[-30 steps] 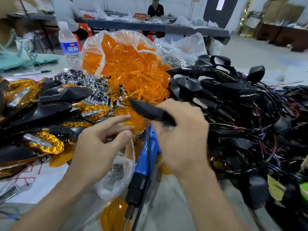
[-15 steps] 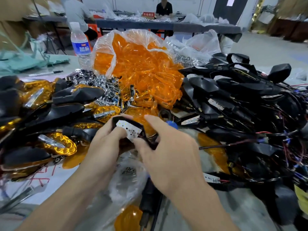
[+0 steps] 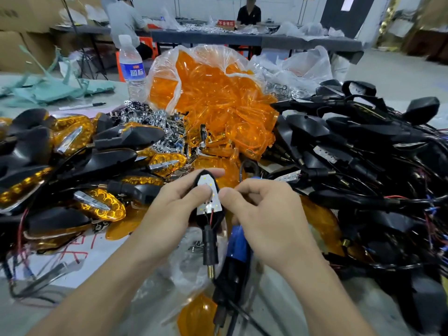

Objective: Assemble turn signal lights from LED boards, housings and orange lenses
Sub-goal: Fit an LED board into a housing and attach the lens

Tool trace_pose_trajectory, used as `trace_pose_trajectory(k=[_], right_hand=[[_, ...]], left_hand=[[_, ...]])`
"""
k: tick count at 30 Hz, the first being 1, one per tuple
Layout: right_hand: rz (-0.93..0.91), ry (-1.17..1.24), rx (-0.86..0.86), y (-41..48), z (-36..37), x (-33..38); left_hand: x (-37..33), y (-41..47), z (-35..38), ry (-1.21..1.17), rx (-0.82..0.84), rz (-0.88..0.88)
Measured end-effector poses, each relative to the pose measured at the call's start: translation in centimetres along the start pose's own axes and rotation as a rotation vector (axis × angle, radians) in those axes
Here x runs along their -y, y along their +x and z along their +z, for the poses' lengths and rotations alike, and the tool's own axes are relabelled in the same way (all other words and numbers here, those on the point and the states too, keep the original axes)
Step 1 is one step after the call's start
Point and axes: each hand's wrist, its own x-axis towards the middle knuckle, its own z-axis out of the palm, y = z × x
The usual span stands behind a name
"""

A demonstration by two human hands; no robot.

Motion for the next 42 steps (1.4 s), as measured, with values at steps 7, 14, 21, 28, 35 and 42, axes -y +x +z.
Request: trace_pose_trajectory(k=[7,14,21,28,35,42], right_hand=[[-0.032,0.151,0.005,-0.1,1.1,-0.1],[-0.028,0.241,-0.053,0.1,1.9,0.0],[0.020,0.242,-0.158,-0.1,2.6,-0.1],[0.076,0.278,-0.089,0.9,2.8,0.6],[-0.040,-0.082,-0.053,6.7,3.1,2.7],[-0.167,-0.491,0.271,17.9,8.6,4.5]], left_hand=[[0.0,-0.4,0.6,0.153,0.062,0.094],[0.0,-0.7,0.5,0.124,0.118,0.115],[0.0,-1.1,1.7,-0.050,0.093,0.054],[0.2,-0.3,1.2,-0.132,-0.080,-0.006],[0.9,1.5,-1.3,-0.234,-0.342,-0.127],[1.1,1.8,-0.8,-0.215,-0.431,-0.196]])
